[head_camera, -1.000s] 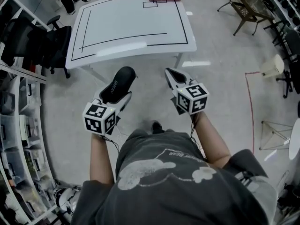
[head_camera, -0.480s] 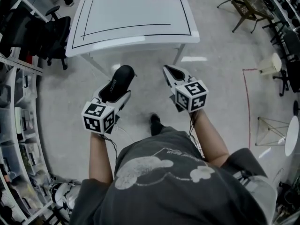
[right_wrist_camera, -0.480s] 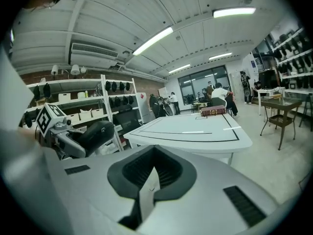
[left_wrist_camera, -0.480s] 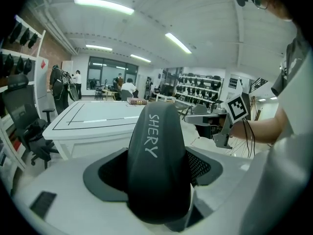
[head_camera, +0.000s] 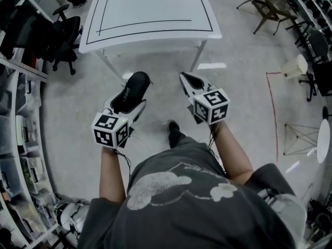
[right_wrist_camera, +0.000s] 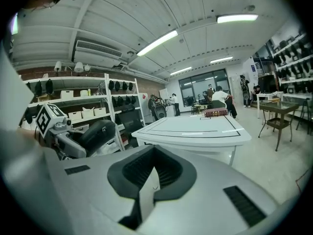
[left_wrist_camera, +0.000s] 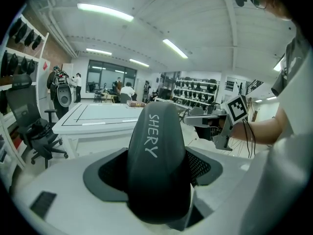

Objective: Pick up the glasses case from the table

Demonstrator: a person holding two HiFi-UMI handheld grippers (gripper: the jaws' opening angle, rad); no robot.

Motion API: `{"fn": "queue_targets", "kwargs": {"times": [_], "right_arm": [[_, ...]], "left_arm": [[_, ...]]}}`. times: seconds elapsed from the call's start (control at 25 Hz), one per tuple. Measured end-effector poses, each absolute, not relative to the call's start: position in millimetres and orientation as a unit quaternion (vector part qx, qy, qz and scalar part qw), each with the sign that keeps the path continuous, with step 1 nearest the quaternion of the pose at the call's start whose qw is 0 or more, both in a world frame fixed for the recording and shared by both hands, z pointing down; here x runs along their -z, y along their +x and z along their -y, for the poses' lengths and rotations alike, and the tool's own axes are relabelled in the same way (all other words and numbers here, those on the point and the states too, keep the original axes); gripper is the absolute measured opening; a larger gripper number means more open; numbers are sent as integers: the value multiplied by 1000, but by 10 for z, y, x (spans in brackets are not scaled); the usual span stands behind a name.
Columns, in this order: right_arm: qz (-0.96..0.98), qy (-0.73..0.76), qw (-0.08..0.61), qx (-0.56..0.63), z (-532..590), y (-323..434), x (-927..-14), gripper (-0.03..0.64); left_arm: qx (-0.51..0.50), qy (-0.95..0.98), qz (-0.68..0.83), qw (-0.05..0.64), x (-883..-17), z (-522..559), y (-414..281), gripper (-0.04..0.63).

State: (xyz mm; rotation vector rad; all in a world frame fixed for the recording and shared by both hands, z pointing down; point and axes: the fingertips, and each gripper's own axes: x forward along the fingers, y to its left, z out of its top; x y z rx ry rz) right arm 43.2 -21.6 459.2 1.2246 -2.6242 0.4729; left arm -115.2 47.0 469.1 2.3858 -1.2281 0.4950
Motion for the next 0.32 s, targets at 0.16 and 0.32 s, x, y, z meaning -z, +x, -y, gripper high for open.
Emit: {"fn": "queue_targets", "kwargs": {"times": [0.16,0.32], "right_arm": [[890,414,106,-156,-158,292,-4578,-2],[890,415,109,-153,-564,160,-4597,-2]], "left_arm": [[-169,859,437,207,-4684,-866,-1258,345],[-161,860,436,210,-4713,-1300,-1395,345]]}}
